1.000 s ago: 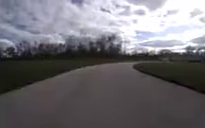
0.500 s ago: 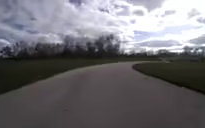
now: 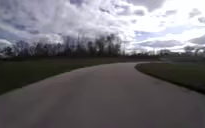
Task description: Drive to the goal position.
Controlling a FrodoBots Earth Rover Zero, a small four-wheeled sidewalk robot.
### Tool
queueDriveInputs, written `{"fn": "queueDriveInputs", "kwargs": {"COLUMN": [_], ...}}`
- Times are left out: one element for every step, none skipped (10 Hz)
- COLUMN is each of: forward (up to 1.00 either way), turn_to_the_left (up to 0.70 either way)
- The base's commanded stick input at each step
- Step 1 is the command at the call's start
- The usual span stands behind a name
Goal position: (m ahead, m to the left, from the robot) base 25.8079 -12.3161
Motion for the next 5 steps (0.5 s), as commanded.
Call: {"fn": "queueDriveInputs", "kwargs": {"forward": [0.99, 0.99, 0.99, 0.99, 0.99], "turn_to_the_left": [0.00, 0.00, -0.14, -0.40, -0.40]}}
